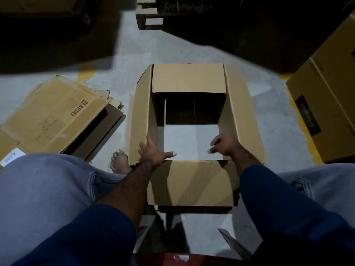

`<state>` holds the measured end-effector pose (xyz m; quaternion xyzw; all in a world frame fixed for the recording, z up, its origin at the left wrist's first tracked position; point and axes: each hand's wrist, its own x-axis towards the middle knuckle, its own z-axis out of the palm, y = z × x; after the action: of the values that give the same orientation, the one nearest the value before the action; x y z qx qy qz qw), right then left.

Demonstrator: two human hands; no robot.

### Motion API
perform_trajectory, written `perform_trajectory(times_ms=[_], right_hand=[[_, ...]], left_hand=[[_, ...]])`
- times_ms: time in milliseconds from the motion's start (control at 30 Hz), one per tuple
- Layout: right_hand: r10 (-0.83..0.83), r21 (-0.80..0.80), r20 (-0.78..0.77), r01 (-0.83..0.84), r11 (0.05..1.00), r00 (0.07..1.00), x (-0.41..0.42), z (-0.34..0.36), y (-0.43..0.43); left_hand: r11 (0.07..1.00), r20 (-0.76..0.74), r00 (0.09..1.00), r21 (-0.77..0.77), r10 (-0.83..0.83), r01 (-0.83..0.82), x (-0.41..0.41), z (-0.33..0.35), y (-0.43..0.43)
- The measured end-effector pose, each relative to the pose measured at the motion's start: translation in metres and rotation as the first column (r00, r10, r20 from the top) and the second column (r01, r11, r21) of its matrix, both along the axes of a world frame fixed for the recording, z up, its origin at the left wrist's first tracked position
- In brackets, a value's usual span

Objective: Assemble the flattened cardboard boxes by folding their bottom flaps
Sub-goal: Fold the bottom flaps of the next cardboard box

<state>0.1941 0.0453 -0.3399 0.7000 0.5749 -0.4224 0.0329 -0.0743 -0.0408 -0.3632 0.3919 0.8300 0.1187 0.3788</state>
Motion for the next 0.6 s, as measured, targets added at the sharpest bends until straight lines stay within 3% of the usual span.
perform_trajectory(times_ms=[67, 133, 300, 400, 600], right_hand=[[-0.195, 0.239, 0.027, 0.183, 0.954, 0.98, 0.008, 0.006, 0.008], [-0.328, 0.383, 0.145, 0.253, 0.888, 0.933, 0.018, 0.004, 0.011], [-0.382, 0.074, 0.264, 0.376, 0.924, 0.886, 0.03, -0.017, 0.002], [-0.304, 0.073, 0.394, 0.3, 0.951, 0.867, 0.037, -0.031, -0.001], [-0.198, 0.099, 0.342, 0.175, 0.98, 0.918, 0.021, -0.019, -0.008]], left_hand=[[0.996, 0.029, 0.997, 0.038, 0.074, -0.075, -0.005, -0.001, 0.007], [0.992, 0.057, 0.992, 0.034, 0.116, -0.118, -0.012, -0.001, 0.014], [0.995, -0.017, 0.998, -0.082, 0.058, -0.059, -0.027, 0.004, 0.024], [0.996, -0.099, 0.995, -0.092, 0.003, -0.012, -0.035, 0.005, 0.025], [0.996, -0.129, 0.992, -0.091, -0.004, -0.008, -0.036, 0.015, 0.02]])
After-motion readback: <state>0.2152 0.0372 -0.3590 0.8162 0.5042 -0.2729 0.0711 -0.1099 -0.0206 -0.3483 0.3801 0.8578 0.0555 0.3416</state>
